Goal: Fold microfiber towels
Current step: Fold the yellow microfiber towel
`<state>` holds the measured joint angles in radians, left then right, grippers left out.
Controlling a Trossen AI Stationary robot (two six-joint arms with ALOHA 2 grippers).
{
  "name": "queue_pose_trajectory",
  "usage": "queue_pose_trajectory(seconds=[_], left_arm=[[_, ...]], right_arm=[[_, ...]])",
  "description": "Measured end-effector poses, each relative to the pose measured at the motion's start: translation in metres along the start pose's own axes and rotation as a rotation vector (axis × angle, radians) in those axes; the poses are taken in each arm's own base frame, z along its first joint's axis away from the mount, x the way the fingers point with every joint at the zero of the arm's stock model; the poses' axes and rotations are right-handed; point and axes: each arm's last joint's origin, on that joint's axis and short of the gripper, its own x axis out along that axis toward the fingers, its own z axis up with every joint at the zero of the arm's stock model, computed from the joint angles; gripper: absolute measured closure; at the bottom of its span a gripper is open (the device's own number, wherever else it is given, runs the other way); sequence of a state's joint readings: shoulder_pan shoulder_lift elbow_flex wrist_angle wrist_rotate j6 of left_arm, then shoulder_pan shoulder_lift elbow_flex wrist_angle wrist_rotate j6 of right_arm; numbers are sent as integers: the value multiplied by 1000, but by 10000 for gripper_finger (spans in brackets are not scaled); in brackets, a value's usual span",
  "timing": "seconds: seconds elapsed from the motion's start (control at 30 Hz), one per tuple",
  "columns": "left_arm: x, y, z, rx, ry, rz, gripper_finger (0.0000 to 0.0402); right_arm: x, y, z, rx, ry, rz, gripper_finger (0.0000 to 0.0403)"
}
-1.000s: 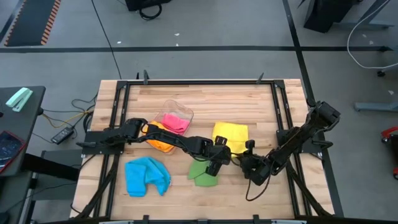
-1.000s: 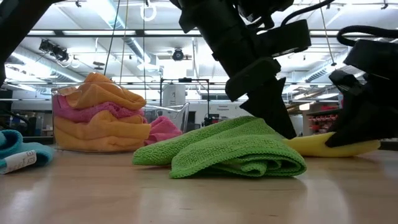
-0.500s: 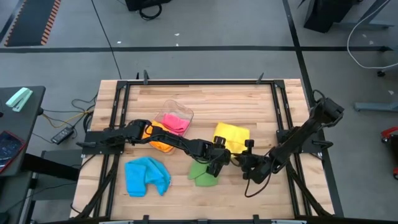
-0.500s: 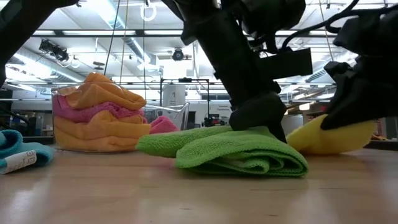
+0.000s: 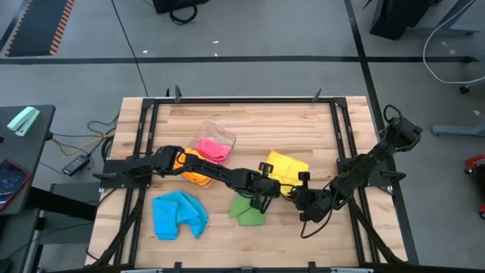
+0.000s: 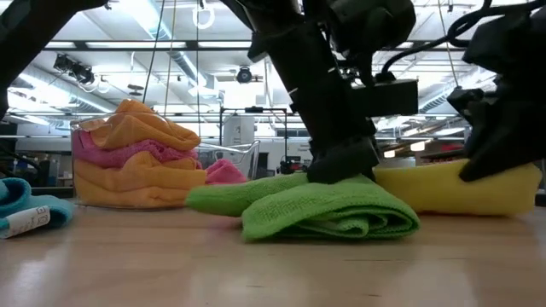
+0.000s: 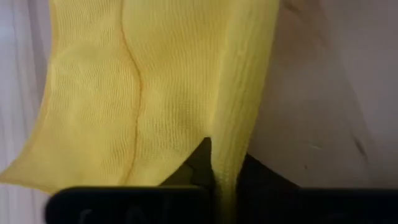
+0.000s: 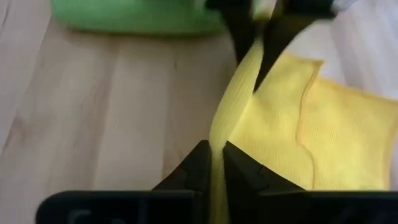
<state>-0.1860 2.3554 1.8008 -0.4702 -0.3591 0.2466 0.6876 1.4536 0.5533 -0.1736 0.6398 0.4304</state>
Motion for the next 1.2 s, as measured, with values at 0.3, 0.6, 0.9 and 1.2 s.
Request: queue_pose_trajectory(seconds=[0.3,0.6,0.9,1.2], left_arm=[[-11,4,2,-21,-1,-14,361],[-12,5,2,-62,4,-22,390],[-8,19,-3,-167,5,-142,380],[-16,31,-3,-202,3,-155,367]], right_arm=[[-3,3,5,35,12,61,243],[-5,15,13,44,-184,-92,159],[24,22,3,25,-186,-237,159],[29,18,-11,9,-85,-265,160]])
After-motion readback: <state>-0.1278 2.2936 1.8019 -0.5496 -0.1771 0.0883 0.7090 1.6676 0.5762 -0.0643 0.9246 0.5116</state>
